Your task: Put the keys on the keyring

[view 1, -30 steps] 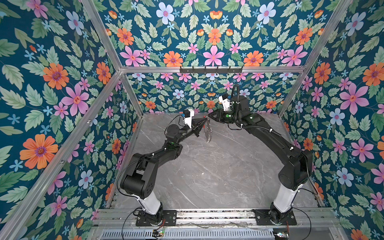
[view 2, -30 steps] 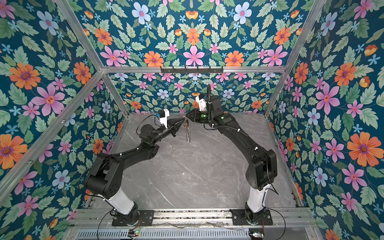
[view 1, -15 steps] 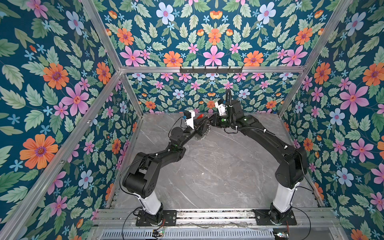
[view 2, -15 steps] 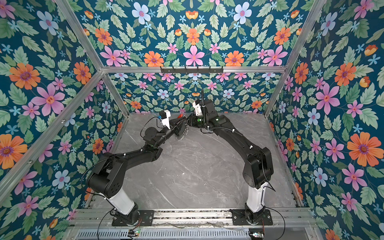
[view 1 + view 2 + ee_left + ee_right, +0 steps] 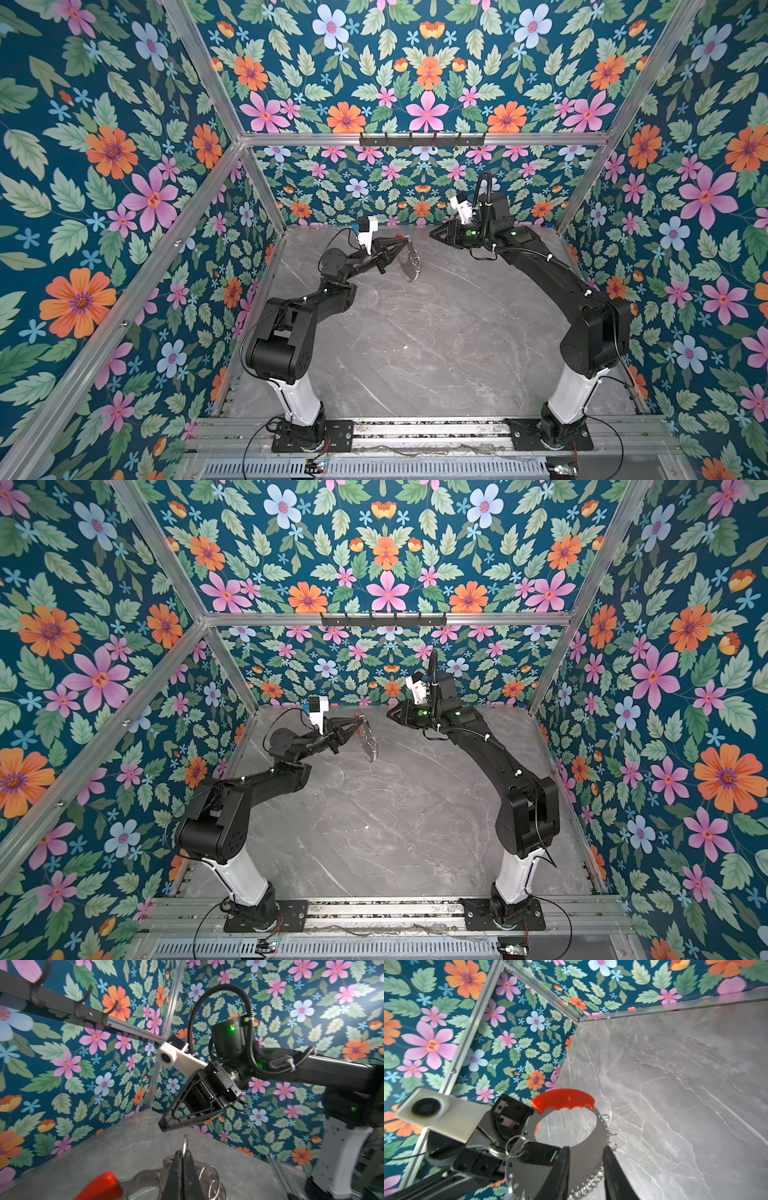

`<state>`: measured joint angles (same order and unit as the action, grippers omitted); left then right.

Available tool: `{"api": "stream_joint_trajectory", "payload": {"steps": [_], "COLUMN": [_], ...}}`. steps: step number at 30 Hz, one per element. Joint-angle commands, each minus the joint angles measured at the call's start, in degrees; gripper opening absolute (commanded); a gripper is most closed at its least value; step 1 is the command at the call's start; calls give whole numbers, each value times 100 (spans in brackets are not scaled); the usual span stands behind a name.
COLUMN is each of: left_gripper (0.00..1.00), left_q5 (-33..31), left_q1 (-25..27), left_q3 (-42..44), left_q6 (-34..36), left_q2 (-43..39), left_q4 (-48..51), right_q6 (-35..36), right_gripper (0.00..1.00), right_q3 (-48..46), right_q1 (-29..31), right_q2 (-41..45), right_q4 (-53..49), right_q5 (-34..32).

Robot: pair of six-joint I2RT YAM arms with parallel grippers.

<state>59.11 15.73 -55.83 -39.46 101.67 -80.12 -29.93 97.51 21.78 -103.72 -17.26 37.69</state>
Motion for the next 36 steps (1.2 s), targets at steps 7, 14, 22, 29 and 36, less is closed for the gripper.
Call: {"api": "stream_joint_trajectory", "payload": {"steps": [7, 14, 22, 29, 36], "left_gripper": [0, 0, 0, 0, 0], "left_q5": [792, 650, 303, 136, -415], "left_q1": [-130, -130, -108, -44, -31], "left_q3": [-181, -311, -419, -412, -312], "left_q6": [-865, -1210, -1750, -1751, -1623], "left_q2": [134, 226, 421, 424, 394], "left_q4": [-838, -1133, -1551, -1551, -1560], "right_q6": [-336, -637, -716, -768, -714], "right_gripper": [34, 36, 36, 33, 11], "right_q3": [-519, -751, -774, -751, -717], "right_q1": [36, 257, 475, 500, 590], "right_q2": [82, 4, -134, -168, -210], "right_q4": [1582, 2448, 2757, 2946, 2905], "right_q5": [1459, 1768, 1756, 1772, 1816]}}
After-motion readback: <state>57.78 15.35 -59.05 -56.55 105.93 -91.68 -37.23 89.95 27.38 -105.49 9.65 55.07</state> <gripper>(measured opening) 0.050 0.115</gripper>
